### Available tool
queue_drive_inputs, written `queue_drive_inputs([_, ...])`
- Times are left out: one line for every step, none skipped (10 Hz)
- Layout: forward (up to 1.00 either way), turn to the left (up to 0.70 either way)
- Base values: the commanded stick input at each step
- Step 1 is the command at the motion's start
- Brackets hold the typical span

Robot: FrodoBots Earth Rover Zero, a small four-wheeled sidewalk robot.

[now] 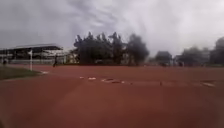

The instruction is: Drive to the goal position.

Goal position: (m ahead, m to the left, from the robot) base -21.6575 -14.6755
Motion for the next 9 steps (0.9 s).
queue_drive_inputs([0.5,0.0])
queue_drive_inputs([0.5,0.0])
queue_drive_inputs([0.5,0.0])
queue_drive_inputs([0.5,0.0])
queue_drive_inputs([0.5,0.0])
queue_drive_inputs([0.5,-0.07])
queue_drive_inputs([0.5,-0.25])
queue_drive_inputs([0.5,-0.4])
queue_drive_inputs([0.5,-0.45])
